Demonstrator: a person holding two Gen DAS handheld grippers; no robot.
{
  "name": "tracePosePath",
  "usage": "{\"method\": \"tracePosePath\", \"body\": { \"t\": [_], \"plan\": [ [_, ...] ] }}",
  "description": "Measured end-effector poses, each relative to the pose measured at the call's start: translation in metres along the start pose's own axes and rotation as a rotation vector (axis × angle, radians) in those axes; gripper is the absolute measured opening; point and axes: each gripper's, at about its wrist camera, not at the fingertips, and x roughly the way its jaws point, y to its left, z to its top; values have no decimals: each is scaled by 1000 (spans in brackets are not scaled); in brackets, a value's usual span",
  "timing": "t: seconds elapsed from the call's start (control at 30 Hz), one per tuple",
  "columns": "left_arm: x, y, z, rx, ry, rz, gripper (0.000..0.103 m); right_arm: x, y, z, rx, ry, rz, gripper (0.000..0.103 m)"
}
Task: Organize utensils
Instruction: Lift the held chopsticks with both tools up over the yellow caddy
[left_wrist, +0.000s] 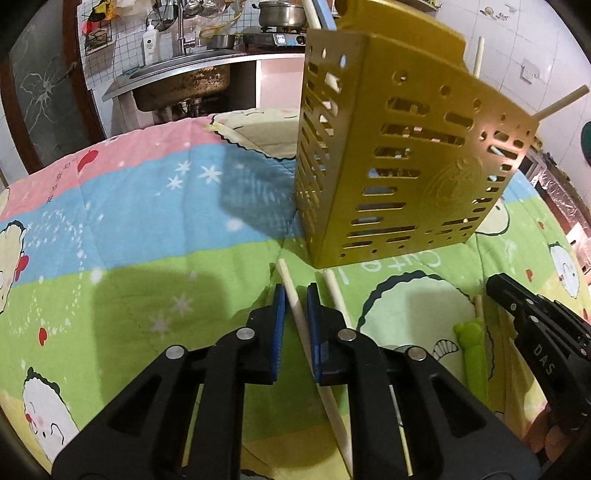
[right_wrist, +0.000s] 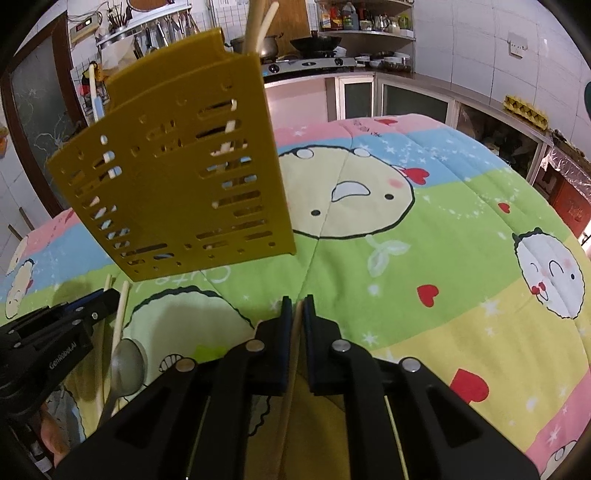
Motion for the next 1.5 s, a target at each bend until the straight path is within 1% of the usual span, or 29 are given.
{"method": "tracePosePath", "body": {
  "t": [0.13, 0.3, 0.37, 0.43, 0.5, 0.77, 0.9, 1.0, 1.1, 1.33, 1.5],
  "plan": [
    [-11, -1, -1, 9, -27, -13, 10, -10, 3, 2, -13, -35, 3, 6],
    [-28, -7, 1, 29, -85, -14, 10, -21, 2, 4, -11, -72, 21, 5],
    [-37, -8, 3, 35, -108, -16, 8, -28, 1, 6, -10, -92, 27, 5],
    [-48, -7, 5, 38, -137, -15, 5, -40, 2, 8, -18, -132, 28, 5],
    [-58, -5, 5, 42, -166, -6, 4, -53, 3, 12, -22, -178, 35, 5],
    [-103, 0, 0, 42, -264, -3, 4, -102, 4, 22, -31, -300, 69, 5],
    [-125, 6, -6, 28, -304, -24, 4, -121, 3, 16, -38, -341, 79, 5],
    [-148, 9, -15, 31, -359, -27, 4, -138, 5, 9, -57, -380, 81, 5],
    [-164, 12, -25, 23, -397, -36, 4, -153, 8, 2, -74, -415, 82, 5],
    [-190, 14, -45, 32, -469, -41, 4, -182, 16, -19, -114, -518, 62, 5],
    [-207, 14, -53, 33, -538, -32, 4, -198, 13, -21, -110, -582, 63, 5]
  ]
}}
